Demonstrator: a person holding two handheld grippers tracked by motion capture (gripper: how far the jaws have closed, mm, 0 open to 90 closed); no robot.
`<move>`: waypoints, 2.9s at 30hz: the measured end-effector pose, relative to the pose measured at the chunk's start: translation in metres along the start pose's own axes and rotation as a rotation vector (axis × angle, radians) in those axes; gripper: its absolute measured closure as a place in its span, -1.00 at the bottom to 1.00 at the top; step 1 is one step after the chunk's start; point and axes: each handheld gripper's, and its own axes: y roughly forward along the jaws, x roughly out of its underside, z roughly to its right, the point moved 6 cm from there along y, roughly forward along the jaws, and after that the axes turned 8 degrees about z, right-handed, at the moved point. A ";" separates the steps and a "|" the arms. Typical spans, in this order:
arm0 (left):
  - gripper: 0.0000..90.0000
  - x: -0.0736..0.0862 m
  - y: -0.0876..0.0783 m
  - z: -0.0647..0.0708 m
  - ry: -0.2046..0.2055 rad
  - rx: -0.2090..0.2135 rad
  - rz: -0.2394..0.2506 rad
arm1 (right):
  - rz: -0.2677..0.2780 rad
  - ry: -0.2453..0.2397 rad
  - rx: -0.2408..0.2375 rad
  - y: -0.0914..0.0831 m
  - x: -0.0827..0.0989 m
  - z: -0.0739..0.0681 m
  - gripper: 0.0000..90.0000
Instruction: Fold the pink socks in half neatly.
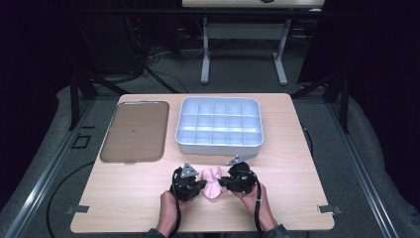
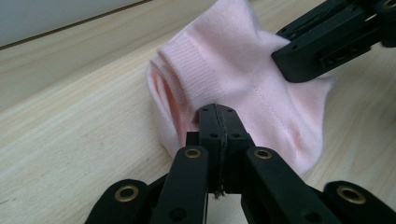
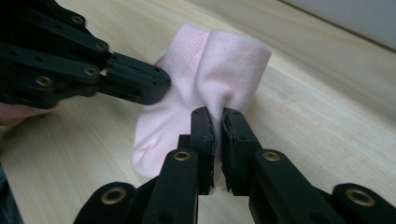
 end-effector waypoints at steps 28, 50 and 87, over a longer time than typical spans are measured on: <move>0.92 -0.016 -0.017 0.000 -0.014 0.026 0.055 | -0.009 -0.087 -0.015 -0.006 -0.012 -0.017 0.88; 0.97 0.001 0.000 -0.015 -0.055 0.024 0.008 | -0.074 -0.185 0.004 0.022 -0.012 -0.029 0.87; 0.99 -0.037 0.022 -0.014 0.091 0.091 -0.024 | 0.034 -0.182 0.044 0.024 0.003 -0.027 0.71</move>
